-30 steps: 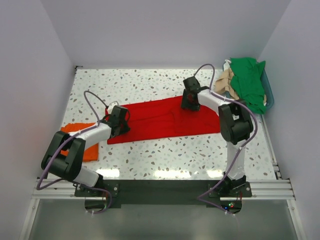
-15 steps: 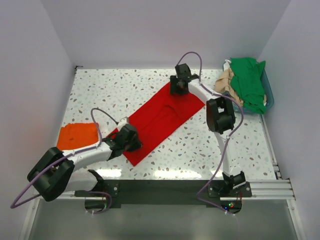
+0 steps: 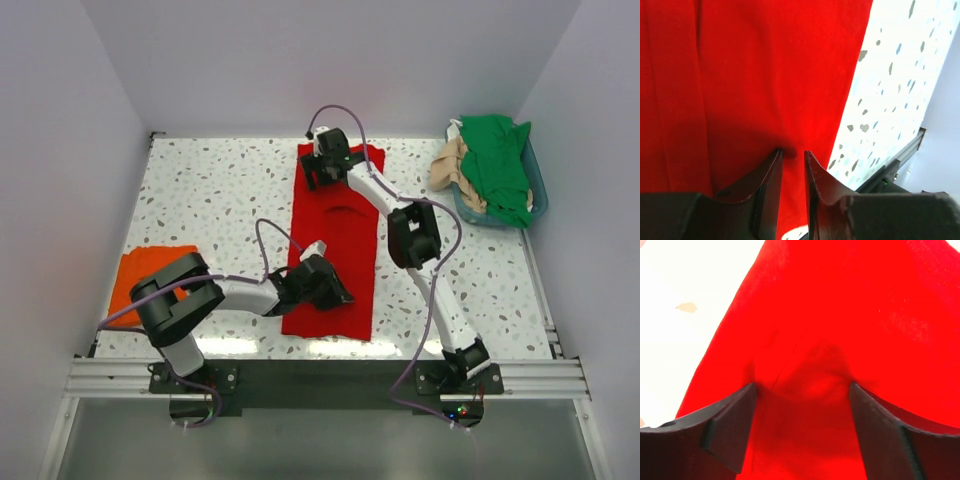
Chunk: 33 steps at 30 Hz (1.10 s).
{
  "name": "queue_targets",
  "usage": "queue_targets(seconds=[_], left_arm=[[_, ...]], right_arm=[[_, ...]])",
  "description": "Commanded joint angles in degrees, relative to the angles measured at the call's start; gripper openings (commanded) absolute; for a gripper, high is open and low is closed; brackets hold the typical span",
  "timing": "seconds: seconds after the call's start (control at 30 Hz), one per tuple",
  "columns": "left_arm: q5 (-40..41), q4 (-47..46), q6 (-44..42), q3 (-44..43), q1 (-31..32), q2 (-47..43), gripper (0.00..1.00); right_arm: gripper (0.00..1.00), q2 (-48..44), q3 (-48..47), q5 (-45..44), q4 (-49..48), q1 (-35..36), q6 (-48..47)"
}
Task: Fold and stack the t-shirts
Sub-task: Fold the tshirt
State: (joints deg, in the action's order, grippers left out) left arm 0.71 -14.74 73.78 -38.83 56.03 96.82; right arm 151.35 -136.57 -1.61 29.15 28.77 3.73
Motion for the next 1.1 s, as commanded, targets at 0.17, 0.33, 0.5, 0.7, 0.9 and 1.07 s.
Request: queue_targets(seconds=[0.17,0.33,0.5,0.7,0.9,1.07], left_arm=[[-3.79,0.68,-2.58,-2.83,0.04,3.12,0.32],[-1.95,4.80,-6.53,-4.15,-1.62,-2.76,0.39],[0.77,11.11,-12.51,-5.64,-5.22,-12.41,0.47],[1.05,19.48,-16.73,-1.87,-11.28,-22.63,0.51],[-0.36,27.30,-22.53,0.42,-13.58,-26.94,0.49],[0.34,33.45,-23.86,1.56,-13.67,-29.74,0.44]], right_arm=[[0.87,1.06,-1.16,1.78,0.92,0.14,-3.38],[0.92,-6.04,0.07,-0.67,0.91,0.14,-4.52],[0.99,-16.15,3.15,-1.38,1.87,-1.52,2.13],[0.98,-34.34,20.61,1.16,4.16,-4.17,16.81],[0.85,-57.28,54.97,6.25,-1.28,-3.90,24.57],[0.68,-71.17,77.11,6.18,0.12,-2.41,25.36]])
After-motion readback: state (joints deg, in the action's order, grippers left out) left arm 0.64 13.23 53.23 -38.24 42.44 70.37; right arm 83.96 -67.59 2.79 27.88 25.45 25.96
